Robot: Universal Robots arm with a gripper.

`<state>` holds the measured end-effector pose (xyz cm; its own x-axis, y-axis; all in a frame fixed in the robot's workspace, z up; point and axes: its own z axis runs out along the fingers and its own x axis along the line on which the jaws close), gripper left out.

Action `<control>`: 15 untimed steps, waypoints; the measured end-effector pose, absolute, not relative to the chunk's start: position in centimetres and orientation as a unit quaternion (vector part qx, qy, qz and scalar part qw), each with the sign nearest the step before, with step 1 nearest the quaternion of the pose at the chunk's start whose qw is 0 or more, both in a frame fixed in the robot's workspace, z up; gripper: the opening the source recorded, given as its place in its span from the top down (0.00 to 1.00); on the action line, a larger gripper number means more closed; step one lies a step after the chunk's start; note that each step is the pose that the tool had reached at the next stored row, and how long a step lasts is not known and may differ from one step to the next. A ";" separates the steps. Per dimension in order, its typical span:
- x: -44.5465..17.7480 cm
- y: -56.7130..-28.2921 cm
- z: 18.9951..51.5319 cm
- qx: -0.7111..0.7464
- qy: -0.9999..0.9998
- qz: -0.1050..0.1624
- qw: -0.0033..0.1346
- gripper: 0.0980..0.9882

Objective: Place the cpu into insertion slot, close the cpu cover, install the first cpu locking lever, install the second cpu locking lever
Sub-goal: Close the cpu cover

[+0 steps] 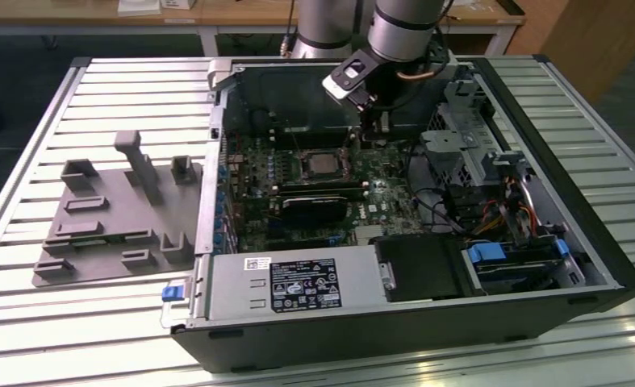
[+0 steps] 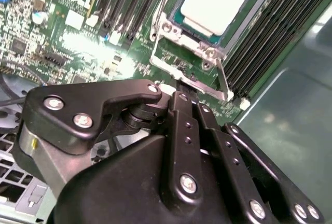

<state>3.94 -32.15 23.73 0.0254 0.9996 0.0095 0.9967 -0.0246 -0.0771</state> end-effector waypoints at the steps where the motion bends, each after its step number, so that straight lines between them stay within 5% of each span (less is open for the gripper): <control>1: 3.7 -32.1 23.7 -0.715 -0.698 0.023 0.031 0.99; 15: 0.4 -32.1 23.7 -0.716 -0.698 0.018 0.026 0.99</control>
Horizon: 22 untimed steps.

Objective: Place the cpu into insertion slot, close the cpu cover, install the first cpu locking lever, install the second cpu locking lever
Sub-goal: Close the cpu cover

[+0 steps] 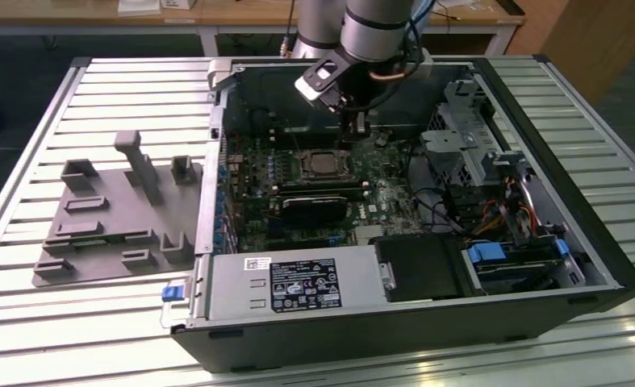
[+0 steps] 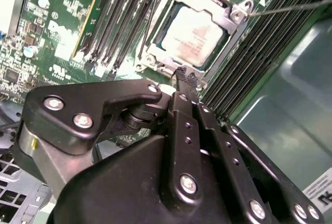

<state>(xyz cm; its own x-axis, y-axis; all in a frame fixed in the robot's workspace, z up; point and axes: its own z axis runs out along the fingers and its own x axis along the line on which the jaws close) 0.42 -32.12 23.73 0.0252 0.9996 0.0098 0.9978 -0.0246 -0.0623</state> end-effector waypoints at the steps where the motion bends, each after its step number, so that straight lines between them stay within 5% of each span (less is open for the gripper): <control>1: 0.2 -32.1 23.7 -0.716 -0.698 0.017 0.024 0.99; 9: -1.8 -32.1 23.3 -0.716 -0.698 -0.004 0.004 0.99; 22: -3.6 -32.1 22.0 -0.715 -0.699 -0.012 -0.004 0.99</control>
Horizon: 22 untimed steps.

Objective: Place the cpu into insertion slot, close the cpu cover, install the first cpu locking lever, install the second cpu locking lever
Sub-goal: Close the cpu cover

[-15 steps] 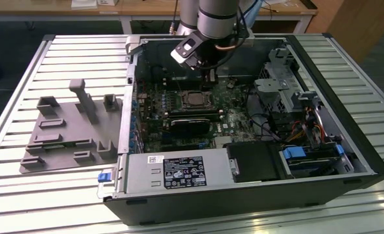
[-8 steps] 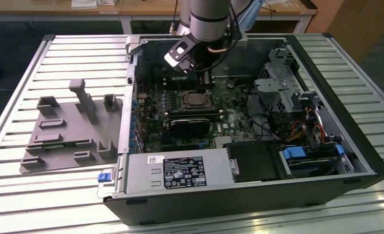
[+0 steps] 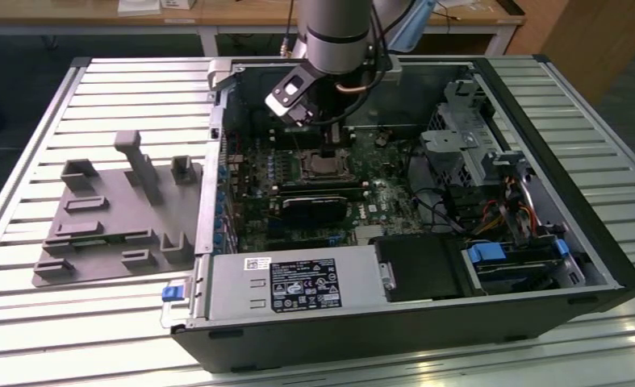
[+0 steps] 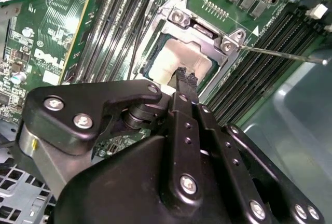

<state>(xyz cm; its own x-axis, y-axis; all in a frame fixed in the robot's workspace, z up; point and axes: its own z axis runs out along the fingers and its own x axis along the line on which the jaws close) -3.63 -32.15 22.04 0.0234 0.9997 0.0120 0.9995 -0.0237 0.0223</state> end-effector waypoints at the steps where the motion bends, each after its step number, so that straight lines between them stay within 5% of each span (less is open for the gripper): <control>1: -3.7 -32.1 22.0 0.715 0.699 0.013 0.004 0.99; 22: -4.1 -32.1 21.5 0.653 0.757 0.016 0.006 0.99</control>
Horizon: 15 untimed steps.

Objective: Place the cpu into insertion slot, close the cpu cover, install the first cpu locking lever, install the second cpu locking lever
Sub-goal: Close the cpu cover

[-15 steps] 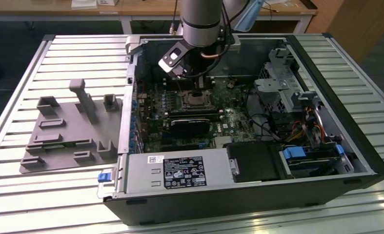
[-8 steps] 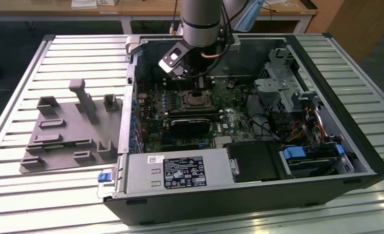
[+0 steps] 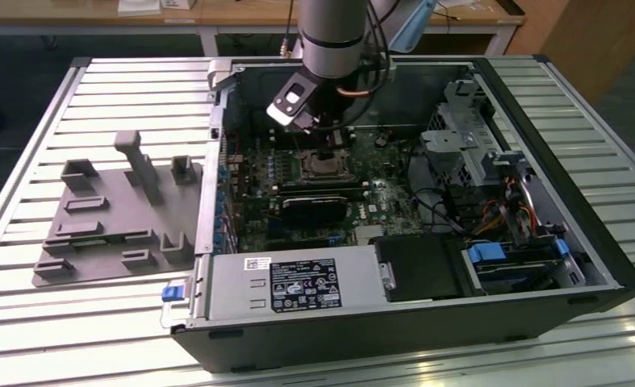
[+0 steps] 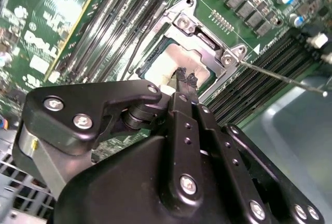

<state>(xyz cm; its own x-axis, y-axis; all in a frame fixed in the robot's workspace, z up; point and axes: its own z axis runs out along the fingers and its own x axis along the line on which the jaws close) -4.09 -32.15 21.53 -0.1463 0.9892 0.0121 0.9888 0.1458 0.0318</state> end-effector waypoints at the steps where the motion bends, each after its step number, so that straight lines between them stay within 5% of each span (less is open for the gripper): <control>1: -4.1 -32.1 21.5 0.646 0.763 0.016 0.006 0.99; 15: -4.1 -32.1 21.4 0.544 0.839 0.017 0.004 0.99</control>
<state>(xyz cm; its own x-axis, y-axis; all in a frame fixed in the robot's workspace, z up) -4.09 -32.15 21.43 -0.4082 0.9128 0.0121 0.9126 0.4077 0.0318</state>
